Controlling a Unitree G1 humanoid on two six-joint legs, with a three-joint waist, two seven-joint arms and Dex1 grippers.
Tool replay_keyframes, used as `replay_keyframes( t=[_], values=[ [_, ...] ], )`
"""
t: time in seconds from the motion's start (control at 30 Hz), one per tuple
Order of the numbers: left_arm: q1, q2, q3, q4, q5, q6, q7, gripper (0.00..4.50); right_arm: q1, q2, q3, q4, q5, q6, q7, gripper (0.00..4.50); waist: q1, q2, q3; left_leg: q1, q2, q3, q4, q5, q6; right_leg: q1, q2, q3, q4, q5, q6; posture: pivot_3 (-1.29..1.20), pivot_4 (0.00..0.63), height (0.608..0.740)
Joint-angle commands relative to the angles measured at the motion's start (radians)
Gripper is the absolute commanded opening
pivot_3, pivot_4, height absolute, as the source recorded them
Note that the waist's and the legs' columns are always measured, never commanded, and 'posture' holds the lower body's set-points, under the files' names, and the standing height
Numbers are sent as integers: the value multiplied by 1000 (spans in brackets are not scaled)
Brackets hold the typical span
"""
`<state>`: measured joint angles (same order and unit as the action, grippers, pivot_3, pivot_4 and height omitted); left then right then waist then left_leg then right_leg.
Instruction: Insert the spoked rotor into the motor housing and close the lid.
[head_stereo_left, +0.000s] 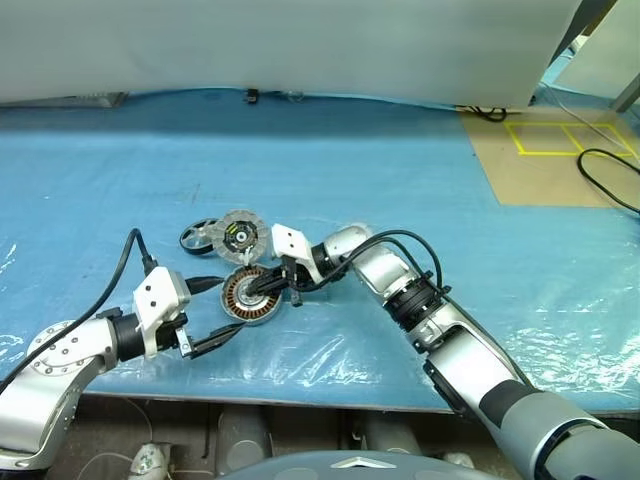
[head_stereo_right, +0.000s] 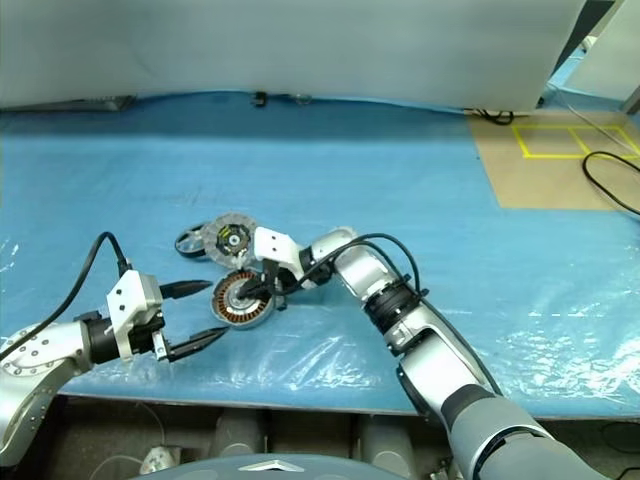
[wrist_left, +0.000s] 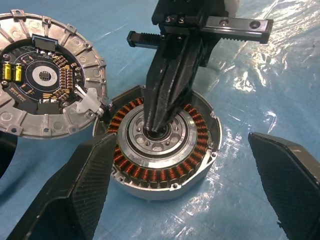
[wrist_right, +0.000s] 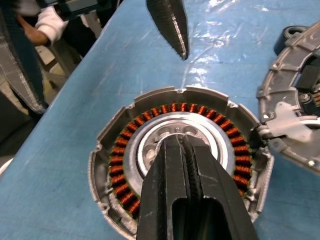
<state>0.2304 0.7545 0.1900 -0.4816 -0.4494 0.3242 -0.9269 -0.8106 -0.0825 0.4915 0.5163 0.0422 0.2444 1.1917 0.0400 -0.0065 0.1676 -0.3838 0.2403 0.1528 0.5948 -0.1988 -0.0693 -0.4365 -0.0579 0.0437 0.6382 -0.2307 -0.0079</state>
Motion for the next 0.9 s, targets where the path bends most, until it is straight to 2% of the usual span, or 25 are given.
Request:
replay_keyframes(
  t=[0.03, 0.4, 0.5, 0.73, 0.83, 0.9],
  values=[
    [-14, -3, 4, -11, -7, -11, 2, 4465, -17, 23, -28, -19, 19, 14, -8, 38, 1, 0, 0, 0, 0, 0, 0, 0, 0, 0, 0, 0, 0, 0, 0, 0, 150, 740],
    [-55, -6, -14, 14, -3, -11, -6, 4465, 27, -38, 39, -42, -58, -71, 30, 38, 1, 0, 0, 1, 0, 0, 0, 0, 0, 1, 0, 0, 0, 0, 0, 0, 150, 740],
    [-57, -9, -19, 9, -3, -10, -1, 4465, 28, -49, 52, 8, -97, -133, 4, 38, 1, 0, 0, 1, 0, 0, 0, 0, 0, 1, 0, 0, 1, 0, 0, 0, 150, 740],
    [-40, -23, -24, -11, -4, -10, 16, 4465, 54, -31, 37, 88, -109, -148, -60, 38, 1, 0, 0, 4, 0, 0, 0, 0, 0, 4, -1, 0, 1, 0, 0, 0, 150, 740],
    [-39, -25, -25, -12, -6, -10, 19, 4465, 82, -77, 107, 123, -196, -268, -75, 38, 1, 1, -2, 6, 0, 0, 0, 0, 0, 6, -1, 0, 1, 0, 0, 0, 150, 740],
    [-43, -25, -27, -8, -6, -12, 19, 4465, 97, -85, 112, 116, -196, -273, -65, 38, 4, 4, -3, 9, -1, 0, 0, 0, 1, 9, -1, 0, 1, -1, 0, 0, 150, 740]
  ],
)
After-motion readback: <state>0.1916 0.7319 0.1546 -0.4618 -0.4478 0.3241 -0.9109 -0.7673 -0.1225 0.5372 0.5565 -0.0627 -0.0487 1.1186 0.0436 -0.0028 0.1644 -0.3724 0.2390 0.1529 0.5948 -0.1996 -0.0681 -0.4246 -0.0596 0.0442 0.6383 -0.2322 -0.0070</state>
